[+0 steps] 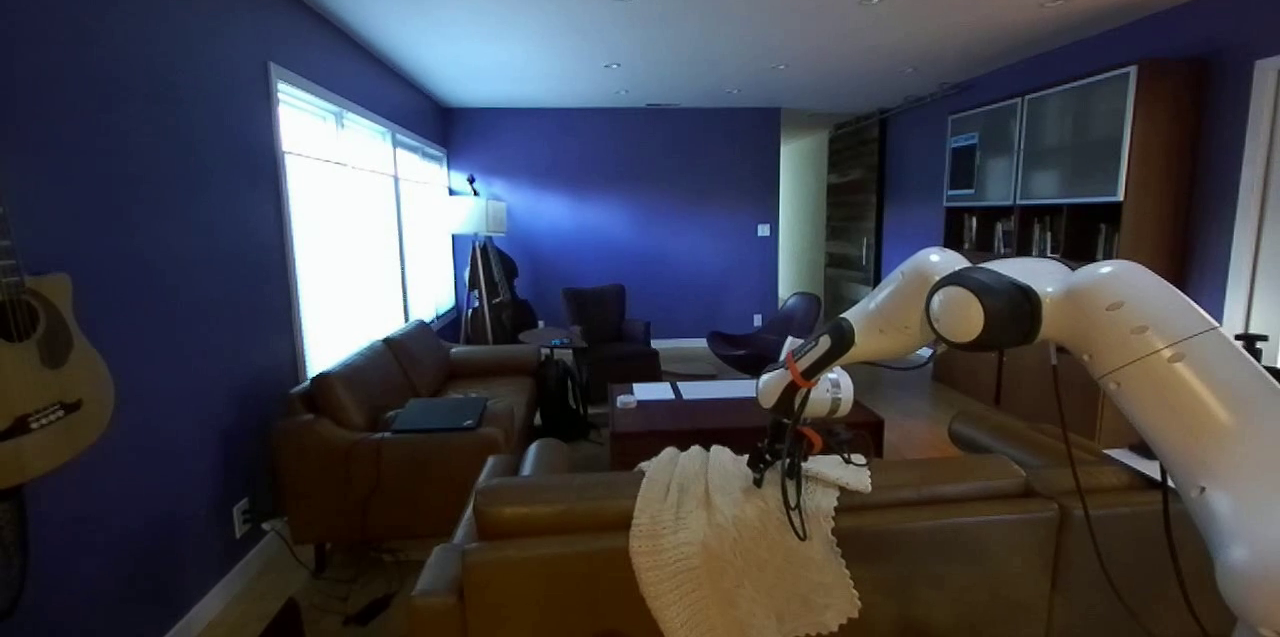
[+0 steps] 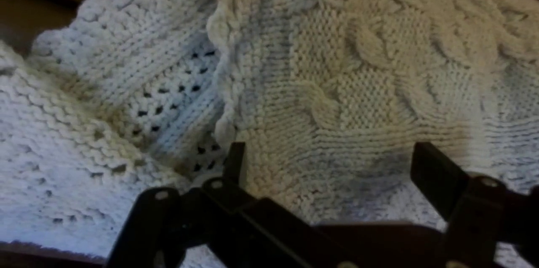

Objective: Unfold the blanket

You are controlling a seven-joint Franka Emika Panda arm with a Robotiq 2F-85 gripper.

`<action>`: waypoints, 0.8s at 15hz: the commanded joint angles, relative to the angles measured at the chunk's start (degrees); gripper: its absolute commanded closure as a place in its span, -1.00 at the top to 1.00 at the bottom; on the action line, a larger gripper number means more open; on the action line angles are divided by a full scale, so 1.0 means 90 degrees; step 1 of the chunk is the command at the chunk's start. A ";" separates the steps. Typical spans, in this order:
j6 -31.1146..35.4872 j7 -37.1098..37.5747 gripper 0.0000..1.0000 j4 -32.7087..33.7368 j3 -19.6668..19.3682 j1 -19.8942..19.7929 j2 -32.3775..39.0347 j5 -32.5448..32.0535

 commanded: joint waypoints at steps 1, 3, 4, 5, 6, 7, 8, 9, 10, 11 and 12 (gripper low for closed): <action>-0.0301 0.0212 1.00 0.0456 0.0000 -0.0059 0.0289 -0.0256; -0.0379 0.0269 1.00 0.0527 -0.0063 -0.0039 0.0343 -0.0345; -0.0420 0.0302 1.00 0.0555 -0.0089 -0.0032 0.0363 -0.0384; -0.0498 0.0333 1.00 0.0589 -0.0116 -0.0031 0.0385 -0.0423; -0.0554 0.0375 1.00 0.0609 -0.0162 -0.0016 0.0401 -0.0476; -0.0607 0.0402 1.00 0.0618 -0.0194 -0.0010 0.0401 -0.0517; -0.0666 0.0401 1.00 0.0644 -0.0200 -0.0024 0.0409 -0.0535; -0.0728 0.0386 1.00 0.0673 -0.0183 -0.0048 0.0422 -0.0533; -0.0758 0.0388 1.00 0.0713 -0.0175 -0.0058 0.0450 -0.0530; -0.0847 0.0308 1.00 0.0772 -0.0094 -0.0119 0.0479 -0.0459; -0.0904 0.0263 1.00 0.0822 -0.0024 -0.0164 0.0511 -0.0388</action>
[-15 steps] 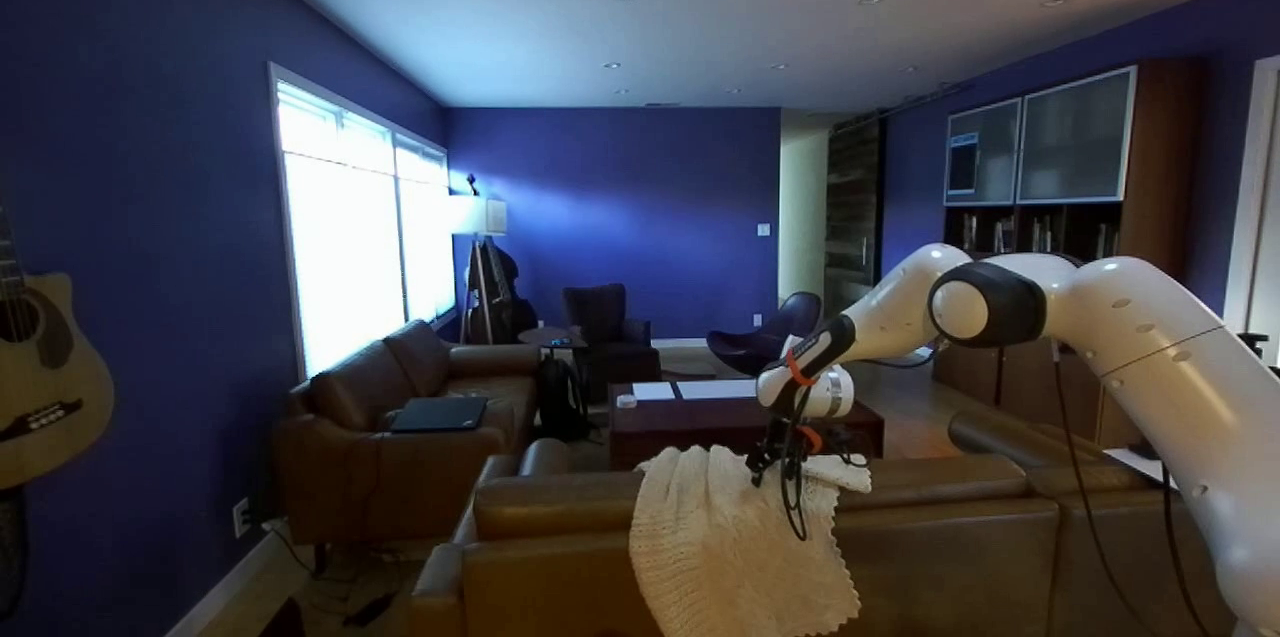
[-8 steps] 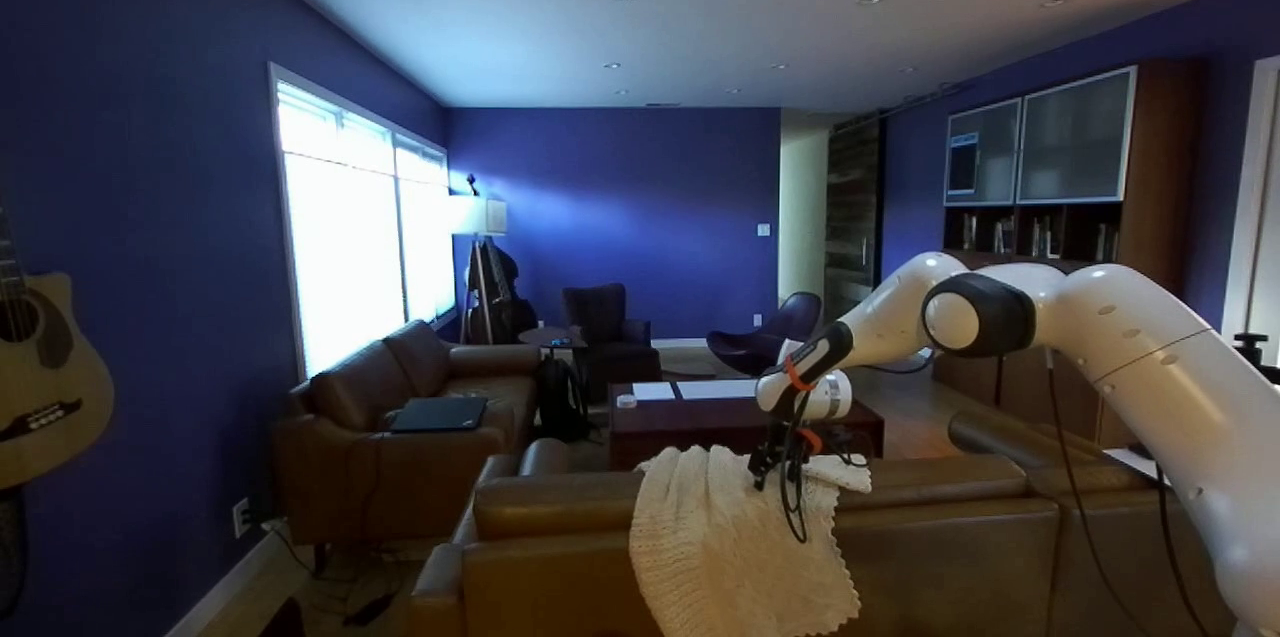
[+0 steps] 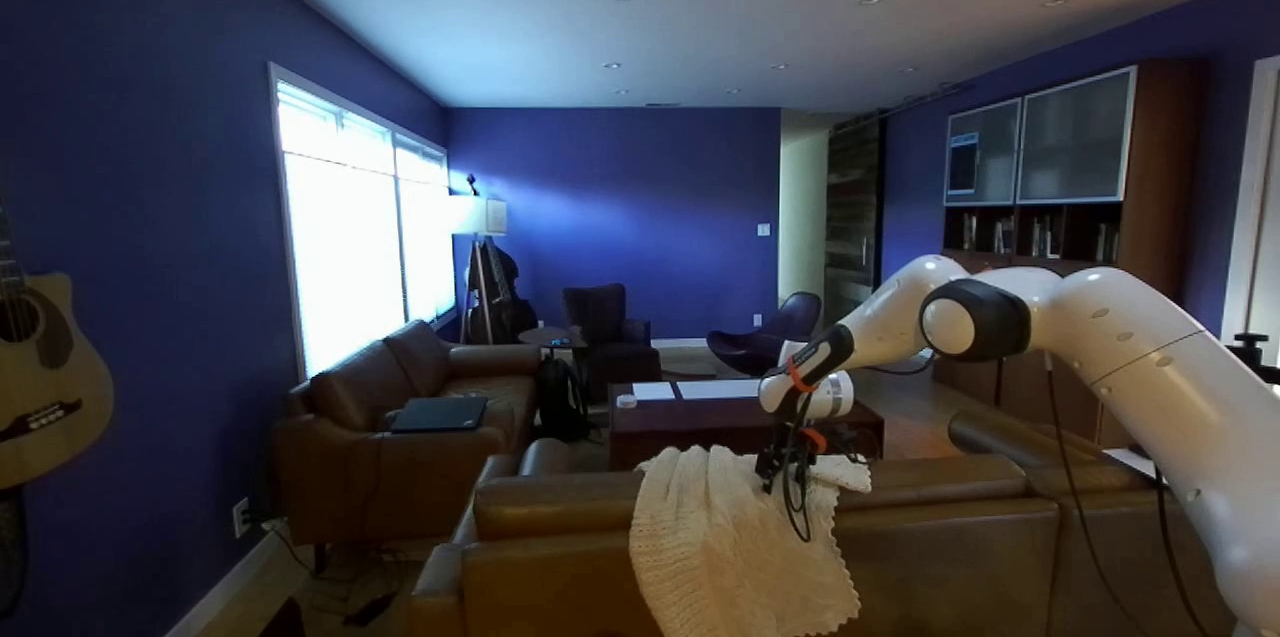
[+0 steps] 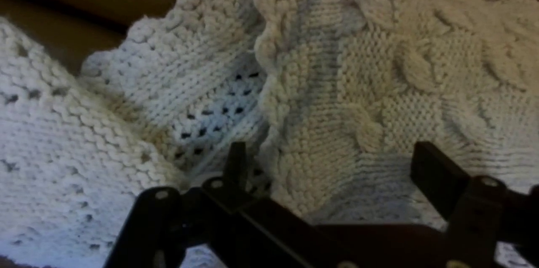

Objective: Unfold the blanket

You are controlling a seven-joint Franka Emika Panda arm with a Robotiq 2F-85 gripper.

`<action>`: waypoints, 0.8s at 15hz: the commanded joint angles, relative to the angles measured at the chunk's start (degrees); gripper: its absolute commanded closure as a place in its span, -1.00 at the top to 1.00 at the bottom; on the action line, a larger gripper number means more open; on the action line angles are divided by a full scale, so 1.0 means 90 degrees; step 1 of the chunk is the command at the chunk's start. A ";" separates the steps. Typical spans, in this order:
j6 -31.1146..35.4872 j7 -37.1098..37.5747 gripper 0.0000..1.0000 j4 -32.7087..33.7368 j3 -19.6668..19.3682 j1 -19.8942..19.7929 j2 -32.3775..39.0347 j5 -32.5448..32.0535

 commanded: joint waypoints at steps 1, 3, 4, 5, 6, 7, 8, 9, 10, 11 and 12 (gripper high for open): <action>-0.0383 -0.0015 1.00 0.0401 0.0268 -0.0212 0.0206 0.0042; -0.0472 -0.0068 1.00 0.0458 0.0446 -0.0330 0.0203 0.0221; -0.0474 -0.0083 1.00 0.0484 0.0525 -0.0384 0.0198 0.0295; -0.0501 -0.0092 1.00 0.0512 0.0604 -0.0442 0.0189 0.0379; -0.0489 -0.0104 1.00 0.0530 0.0665 -0.0492 0.0185 0.0450; -0.0483 -0.0106 0.50 0.0546 0.0727 -0.0543 0.0173 0.0540; -0.0491 -0.0103 0.47 0.0565 0.0762 -0.0577 0.0170 0.0601; -0.0532 -0.0087 0.35 0.0612 0.0786 -0.0608 0.0185 0.0655; -0.0555 -0.0076 0.17 0.0653 0.0793 -0.0629 0.0210 0.0689; -0.0611 -0.0063 0.04 0.0687 0.0803 -0.0654 0.0225 0.0736; -0.0671 -0.0071 -0.13 0.0704 0.0797 -0.0666 0.0231 0.0748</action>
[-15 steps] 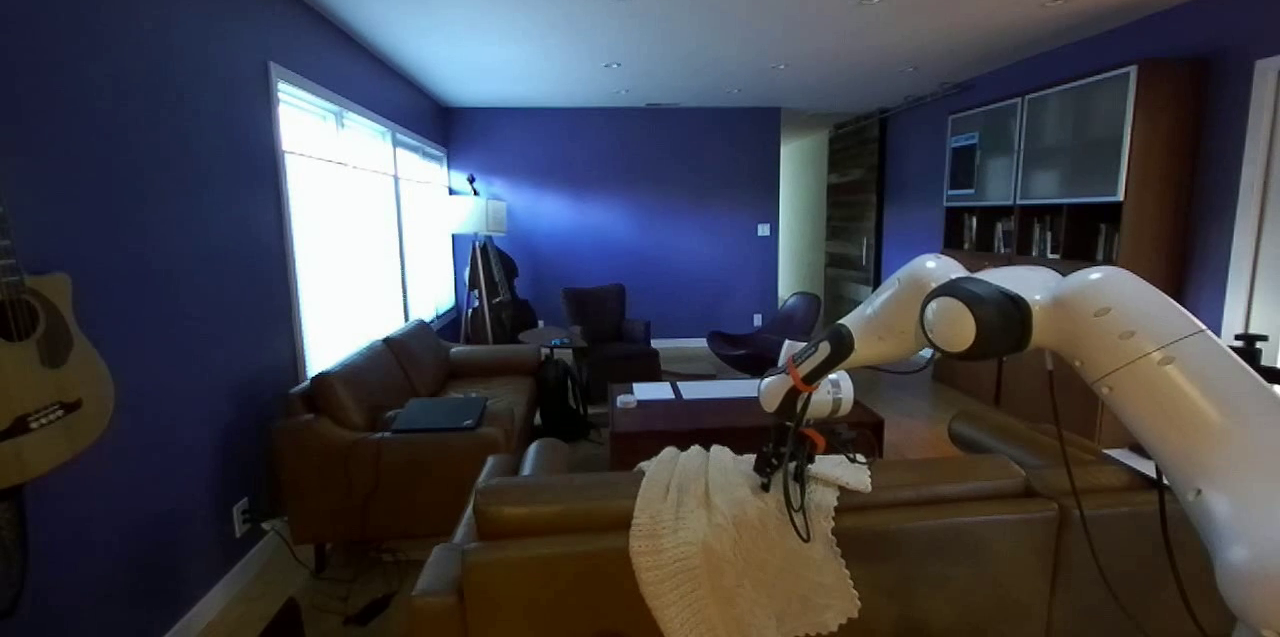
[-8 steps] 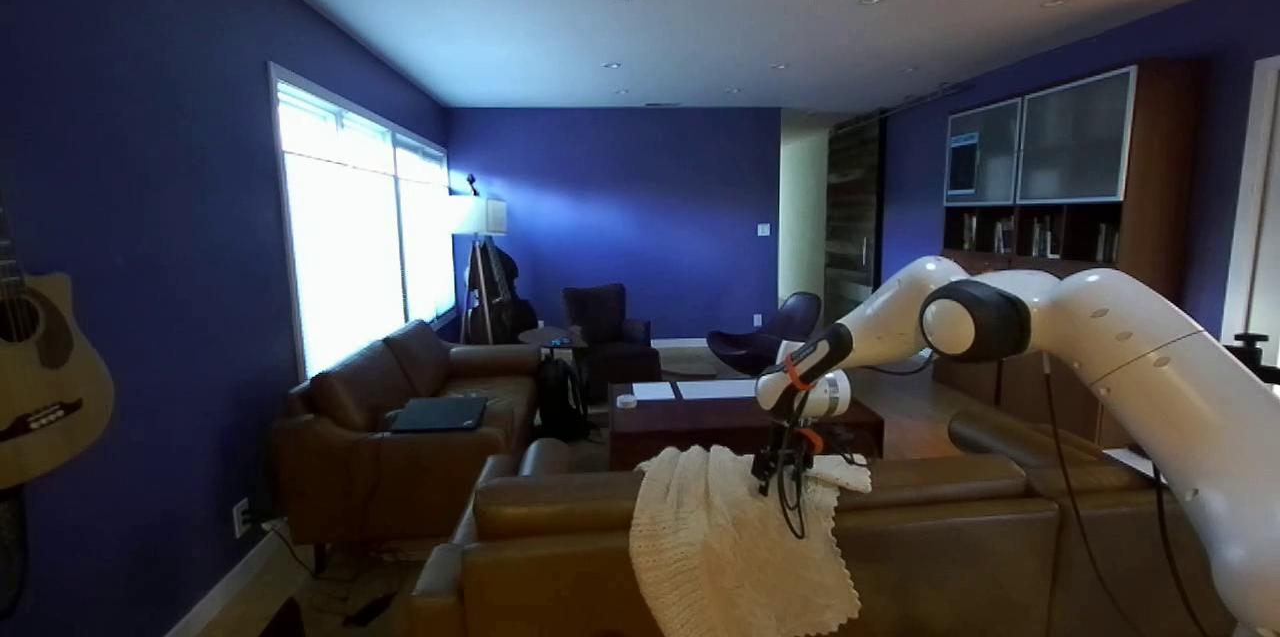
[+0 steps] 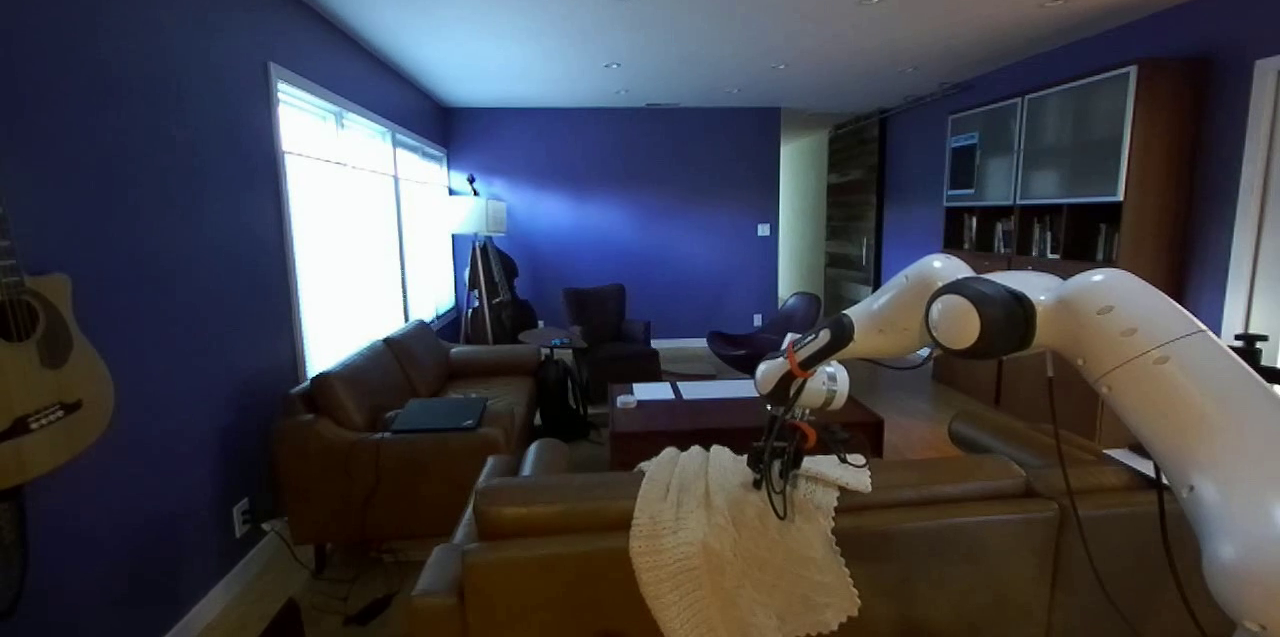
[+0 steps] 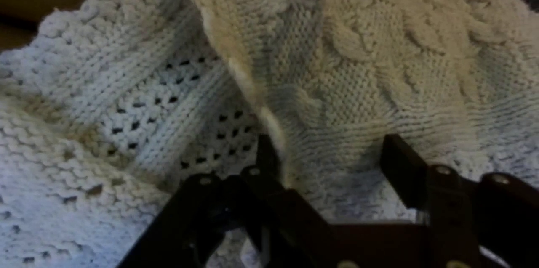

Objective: Unfold the blanket

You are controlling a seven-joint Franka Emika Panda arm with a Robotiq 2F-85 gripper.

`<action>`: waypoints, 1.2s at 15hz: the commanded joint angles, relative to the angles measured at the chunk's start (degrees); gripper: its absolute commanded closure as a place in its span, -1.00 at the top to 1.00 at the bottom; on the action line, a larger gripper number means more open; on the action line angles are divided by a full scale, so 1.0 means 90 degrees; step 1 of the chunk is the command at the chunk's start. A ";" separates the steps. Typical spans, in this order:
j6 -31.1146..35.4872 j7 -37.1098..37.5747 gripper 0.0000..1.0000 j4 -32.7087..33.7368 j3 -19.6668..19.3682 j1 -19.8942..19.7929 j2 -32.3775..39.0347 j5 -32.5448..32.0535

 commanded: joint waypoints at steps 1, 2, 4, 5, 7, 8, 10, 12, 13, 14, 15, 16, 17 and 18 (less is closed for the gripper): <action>-0.0356 -0.0053 -0.24 0.0342 0.0105 -0.0149 0.0169 0.0207; -0.0429 -0.0050 -0.37 0.0361 0.0086 -0.0148 0.0175 0.0197; -0.0574 -0.0034 -0.65 0.0394 0.0058 -0.0160 0.0163 0.0188; -0.0649 -0.0034 -0.82 0.0390 0.0052 -0.0185 0.0127 0.0201; -0.0735 -0.0033 -0.98 0.0380 0.0028 -0.0221 0.0062 0.0204; -0.0798 -0.0016 -1.00 0.0391 0.0010 -0.0238 0.0035 0.0204; -0.0906 -0.0001 -1.00 0.0393 -0.0011 -0.0261 -0.0022 0.0202; -0.0802 -0.0080 -0.98 0.0318 0.0046 -0.0302 -0.0142 0.0287; -0.0667 -0.0156 -0.98 0.0233 0.0108 -0.0315 -0.0234 0.0367; -0.0384 -0.0303 -0.98 0.0032 0.0221 -0.0294 -0.0417 0.0485; -0.0071 -0.0434 -0.98 -0.0150 0.0329 -0.0246 -0.0589 0.0597; 0.0282 -0.0547 -0.98 -0.0279 0.0423 -0.0183 -0.0725 0.0673; 0.0635 -0.0564 -0.98 -0.0418 0.0502 -0.0061 -0.0901 0.0695; 0.0962 -0.0635 -0.98 -0.0499 0.0610 0.0004 -0.1014 0.0726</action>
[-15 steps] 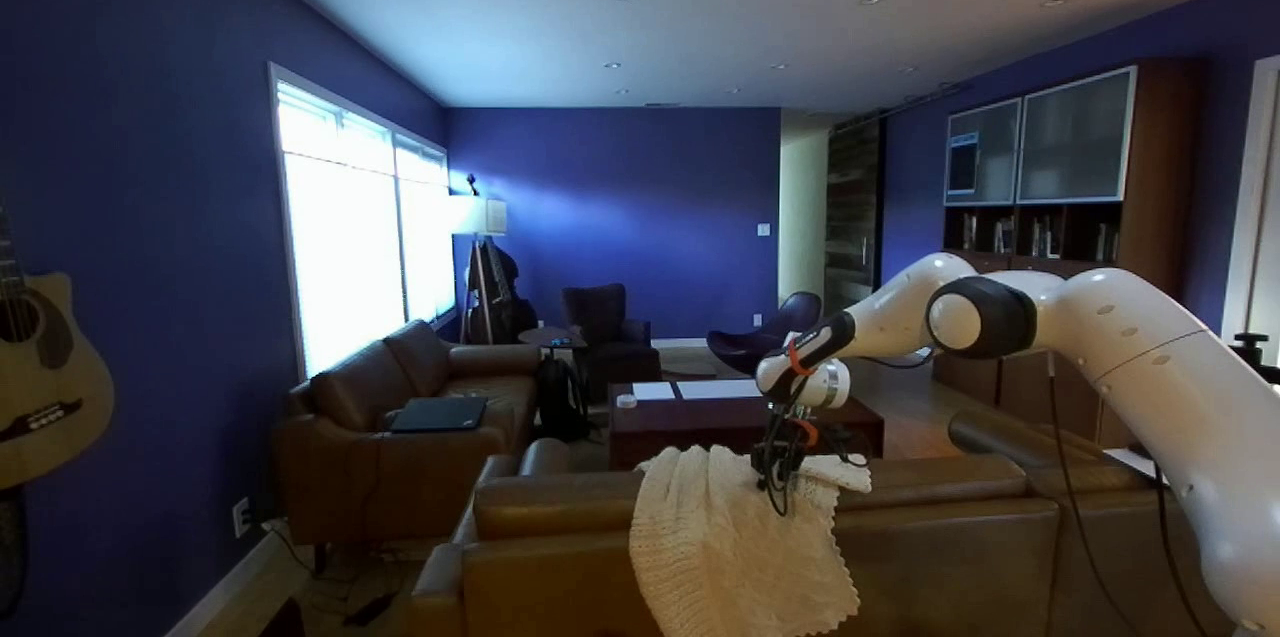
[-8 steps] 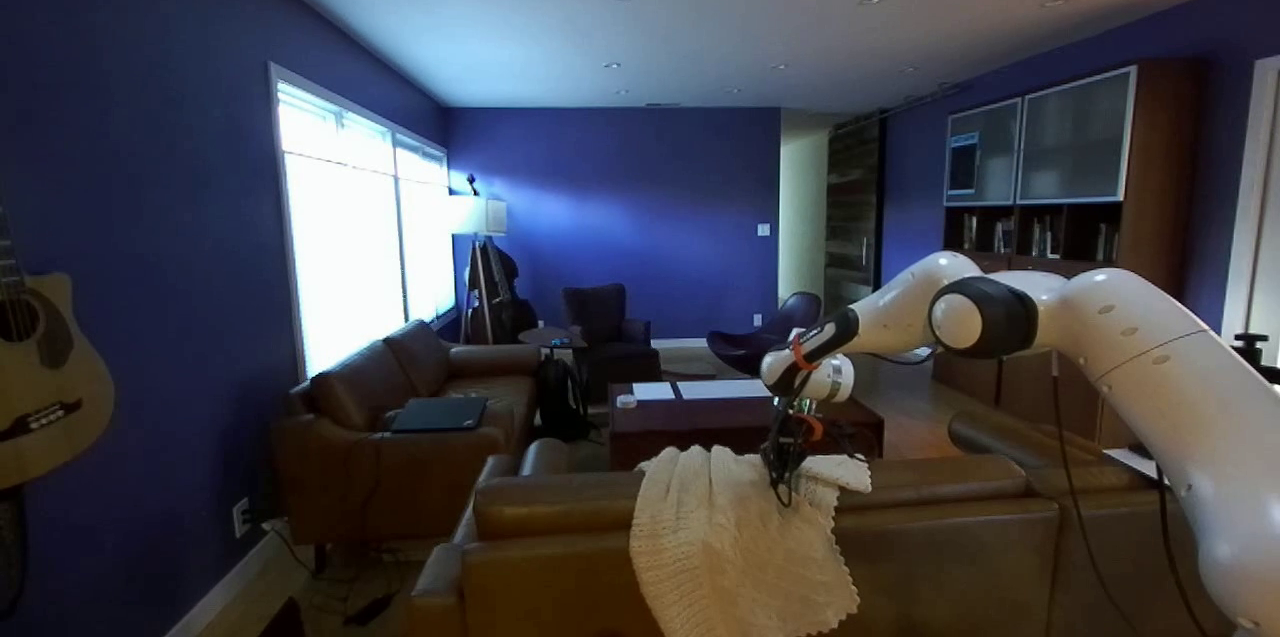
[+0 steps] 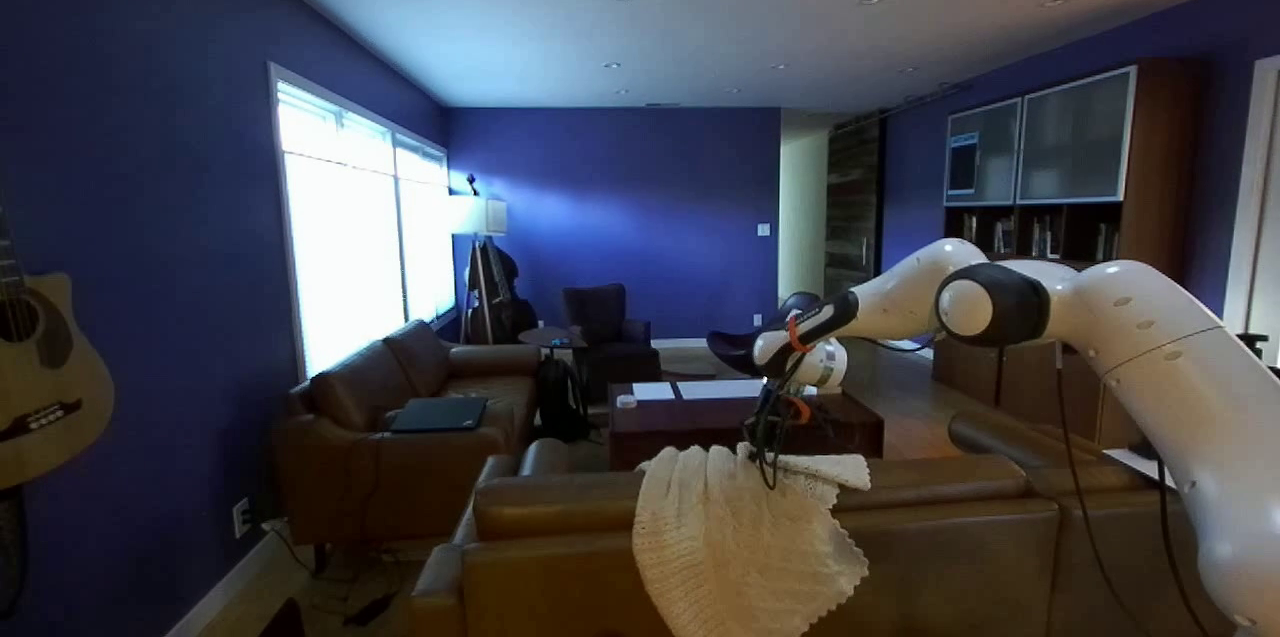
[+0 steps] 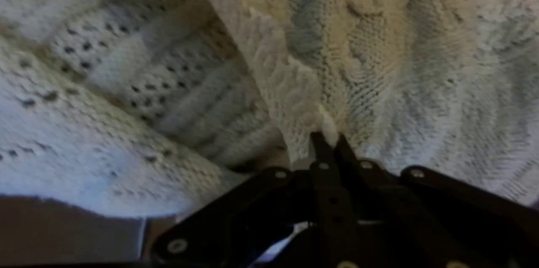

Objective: Unfold the blanket

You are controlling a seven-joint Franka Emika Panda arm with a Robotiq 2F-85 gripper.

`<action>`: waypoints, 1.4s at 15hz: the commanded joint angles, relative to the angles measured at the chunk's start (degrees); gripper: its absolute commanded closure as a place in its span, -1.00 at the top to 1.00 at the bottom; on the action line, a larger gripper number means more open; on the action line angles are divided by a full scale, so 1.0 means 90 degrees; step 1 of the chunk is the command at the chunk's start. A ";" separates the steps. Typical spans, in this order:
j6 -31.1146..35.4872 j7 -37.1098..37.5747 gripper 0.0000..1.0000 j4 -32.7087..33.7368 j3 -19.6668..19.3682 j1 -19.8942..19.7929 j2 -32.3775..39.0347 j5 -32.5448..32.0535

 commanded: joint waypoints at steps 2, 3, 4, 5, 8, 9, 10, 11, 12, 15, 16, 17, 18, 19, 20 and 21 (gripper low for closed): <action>0.1524 -0.0328 -0.98 -0.0763 0.0454 0.0377 -0.0835 0.0227; 0.1826 -0.0421 -0.98 -0.0818 0.0613 0.0428 -0.0929 0.0252; 0.2189 -0.0510 -0.98 -0.0901 0.0762 0.0483 -0.1013 0.0259; 0.2492 -0.0610 -0.98 -0.0966 0.0931 0.0497 -0.1065 0.0278; 0.2497 -0.0349 -0.90 -0.0709 0.0965 0.0567 -0.0865 0.0029; 0.2587 -0.0361 -0.90 -0.0749 0.1019 0.0583 -0.0885 0.0024; 0.2616 -0.0375 -0.90 -0.0761 0.1034 0.0583 -0.0885 0.0020; 0.2623 -0.0395 -0.90 -0.0772 0.1034 0.0568 -0.0885 0.0019; 0.2625 -0.0419 -0.90 -0.0780 0.1034 0.0546 -0.0885 0.0020; 0.2627 -0.0453 -0.90 -0.0788 0.1036 0.0524 -0.0885 0.0025; 0.2630 -0.0462 -0.90 -0.0788 0.1042 0.0518 -0.0883 0.0029; 0.2631 -0.0463 -0.90 -0.0789 0.1042 0.0518 -0.0883 0.0031; 0.2631 -0.0466 -0.90 -0.0789 0.1042 0.0517 -0.0882 0.0032; 0.2631 -0.0467 -0.90 -0.0789 0.1043 0.0518 -0.0883 0.0034; 0.2631 -0.0467 -0.90 -0.0789 0.1043 0.0517 -0.0883 0.0035; 0.2631 -0.0468 -0.98 -0.0789 0.1043 0.0517 -0.0883 0.0036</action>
